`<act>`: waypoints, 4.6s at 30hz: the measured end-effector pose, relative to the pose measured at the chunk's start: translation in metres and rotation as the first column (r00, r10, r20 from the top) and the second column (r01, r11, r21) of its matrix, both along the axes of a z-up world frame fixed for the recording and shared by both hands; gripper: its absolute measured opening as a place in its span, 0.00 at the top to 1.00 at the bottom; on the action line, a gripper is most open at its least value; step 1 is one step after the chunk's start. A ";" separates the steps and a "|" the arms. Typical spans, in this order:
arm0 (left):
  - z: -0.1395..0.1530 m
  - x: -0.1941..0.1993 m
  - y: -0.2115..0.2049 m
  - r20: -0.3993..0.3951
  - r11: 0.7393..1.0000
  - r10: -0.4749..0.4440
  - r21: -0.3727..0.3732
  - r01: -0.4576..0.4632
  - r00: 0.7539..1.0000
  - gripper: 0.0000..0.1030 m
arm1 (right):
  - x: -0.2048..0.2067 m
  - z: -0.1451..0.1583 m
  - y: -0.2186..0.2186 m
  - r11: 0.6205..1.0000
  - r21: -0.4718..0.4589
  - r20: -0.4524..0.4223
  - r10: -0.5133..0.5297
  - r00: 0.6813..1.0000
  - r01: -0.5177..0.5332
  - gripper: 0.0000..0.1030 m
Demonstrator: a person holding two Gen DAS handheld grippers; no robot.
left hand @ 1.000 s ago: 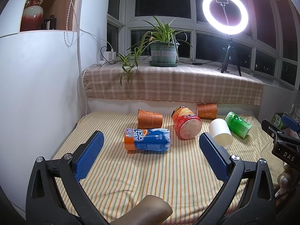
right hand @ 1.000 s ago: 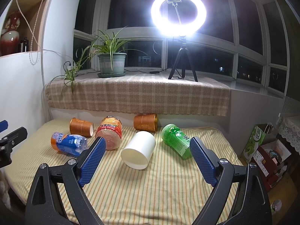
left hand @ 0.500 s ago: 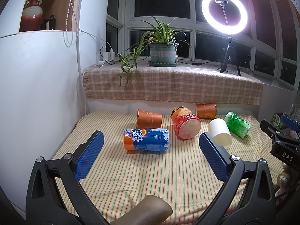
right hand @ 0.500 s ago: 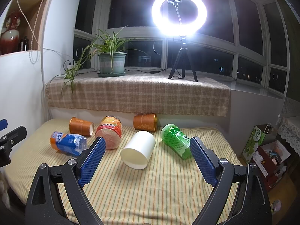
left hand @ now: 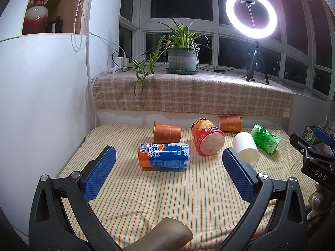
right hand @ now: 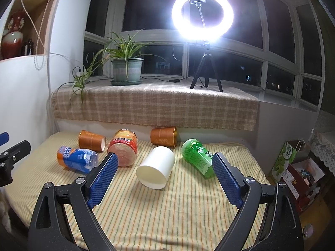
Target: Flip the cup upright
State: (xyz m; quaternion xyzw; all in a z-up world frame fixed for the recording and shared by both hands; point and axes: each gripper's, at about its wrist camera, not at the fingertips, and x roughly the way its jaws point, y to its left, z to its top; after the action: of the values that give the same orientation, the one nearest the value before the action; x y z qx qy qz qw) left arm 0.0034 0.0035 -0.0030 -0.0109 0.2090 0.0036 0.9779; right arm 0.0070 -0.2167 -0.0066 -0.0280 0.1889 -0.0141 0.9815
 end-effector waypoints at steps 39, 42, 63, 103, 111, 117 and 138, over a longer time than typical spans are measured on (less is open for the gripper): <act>-0.030 -0.002 0.043 -0.097 0.998 0.040 -0.043 -0.044 0.994 0.00 | 0.107 -0.016 0.041 0.956 0.094 -0.244 0.292 0.925 -0.277 0.11; -0.036 -0.002 0.050 -0.123 0.997 0.042 -0.059 -0.049 0.992 0.00 | 0.137 -0.022 0.044 0.942 0.165 -0.312 0.332 0.890 -0.293 0.11; -0.050 -0.013 0.088 -0.172 0.985 0.109 -0.112 -0.130 0.979 0.00 | 0.280 -0.074 0.050 0.908 0.381 -0.589 0.383 0.712 -0.173 0.11; -0.042 -0.016 0.082 -0.152 0.987 0.107 -0.104 -0.124 0.983 0.00 | 0.276 -0.067 0.074 0.885 0.414 -0.600 0.442 0.667 -0.214 0.20; -0.036 -0.021 0.066 -0.134 0.992 0.077 -0.090 -0.090 0.988 0.00 | 0.230 -0.042 0.058 0.850 0.468 -0.549 0.494 0.674 -0.242 0.19; -0.031 -0.021 0.059 -0.127 0.994 0.064 -0.084 -0.075 0.990 0.00 | 0.188 -0.036 0.042 0.812 0.530 -0.512 0.535 0.671 -0.244 0.19; -0.028 -0.012 0.029 -0.148 0.997 -0.021 -0.083 0.009 0.989 0.00 | 0.116 -0.099 0.022 0.764 0.639 -0.550 0.533 0.642 -0.087 0.19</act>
State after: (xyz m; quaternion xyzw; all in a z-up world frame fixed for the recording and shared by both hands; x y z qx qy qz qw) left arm -0.0085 0.0325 -0.0312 -0.0492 0.2814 -0.0117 0.9582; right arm 0.1230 -0.1947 -0.1059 0.2230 0.5364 0.2312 0.7805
